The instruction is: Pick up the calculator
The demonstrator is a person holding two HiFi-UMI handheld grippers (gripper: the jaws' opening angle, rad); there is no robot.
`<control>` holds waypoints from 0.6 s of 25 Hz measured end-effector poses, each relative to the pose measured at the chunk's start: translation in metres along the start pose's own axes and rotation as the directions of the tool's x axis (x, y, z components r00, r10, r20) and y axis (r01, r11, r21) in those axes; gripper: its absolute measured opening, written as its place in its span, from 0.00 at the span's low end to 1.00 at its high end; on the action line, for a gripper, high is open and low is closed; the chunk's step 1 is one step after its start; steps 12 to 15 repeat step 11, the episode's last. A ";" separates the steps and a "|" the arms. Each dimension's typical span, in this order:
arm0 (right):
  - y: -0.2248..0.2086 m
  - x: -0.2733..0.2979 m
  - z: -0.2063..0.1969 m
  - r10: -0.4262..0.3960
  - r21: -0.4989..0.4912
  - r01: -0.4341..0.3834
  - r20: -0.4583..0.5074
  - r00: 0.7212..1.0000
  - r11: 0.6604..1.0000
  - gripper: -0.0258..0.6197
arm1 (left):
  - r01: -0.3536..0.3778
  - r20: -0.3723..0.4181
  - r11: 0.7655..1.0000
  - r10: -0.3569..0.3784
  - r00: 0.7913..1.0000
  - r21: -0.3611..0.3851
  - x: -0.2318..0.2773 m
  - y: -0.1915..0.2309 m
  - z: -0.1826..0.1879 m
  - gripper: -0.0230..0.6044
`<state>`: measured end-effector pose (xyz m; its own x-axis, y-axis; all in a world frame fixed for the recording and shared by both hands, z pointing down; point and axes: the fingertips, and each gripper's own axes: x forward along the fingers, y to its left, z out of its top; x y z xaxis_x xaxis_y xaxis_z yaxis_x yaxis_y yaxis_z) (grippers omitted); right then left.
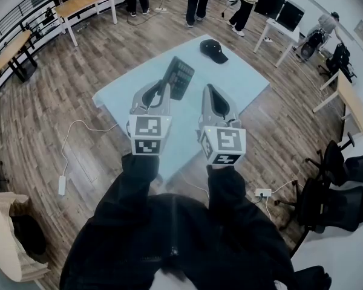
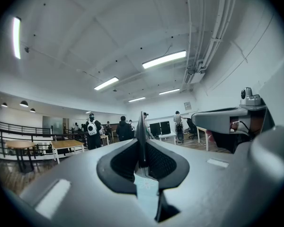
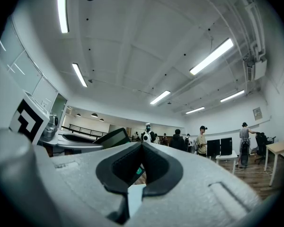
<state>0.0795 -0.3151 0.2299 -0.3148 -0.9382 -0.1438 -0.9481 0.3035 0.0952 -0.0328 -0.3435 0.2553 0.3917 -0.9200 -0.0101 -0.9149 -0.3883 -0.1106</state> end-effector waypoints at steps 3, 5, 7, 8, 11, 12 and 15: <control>0.000 0.001 0.000 0.001 -0.001 -0.001 -0.002 1.000 1.000 0.04 | -0.003 -0.002 1.000 0.003 1.000 -0.001 0.001 0.001 0.000 0.11; -0.001 0.002 -0.001 0.002 -0.001 -0.002 -0.004 1.000 1.000 0.04 | -0.003 -0.004 1.000 0.003 1.000 -0.002 0.002 0.001 -0.001 0.11; -0.002 0.002 -0.002 0.002 -0.003 -0.002 -0.005 1.000 1.000 0.04 | -0.002 -0.007 1.000 0.002 1.000 -0.002 0.004 0.000 -0.002 0.11; -0.002 0.003 -0.002 0.002 -0.003 -0.002 -0.005 1.000 1.000 0.04 | -0.001 -0.008 1.000 0.001 1.000 -0.001 0.004 -0.001 -0.003 0.11; -0.002 0.003 -0.003 0.002 -0.005 -0.002 -0.005 1.000 1.000 0.04 | 0.003 -0.011 1.000 -0.003 1.000 0.000 0.006 -0.003 -0.004 0.11; -0.002 0.003 -0.003 0.002 -0.005 -0.002 -0.005 1.000 1.000 0.04 | 0.003 -0.011 1.000 -0.003 1.000 0.000 0.006 -0.003 -0.004 0.11; -0.002 0.003 -0.003 0.002 -0.005 -0.002 -0.005 1.000 1.000 0.04 | 0.003 -0.011 1.000 -0.003 1.000 0.000 0.006 -0.003 -0.004 0.11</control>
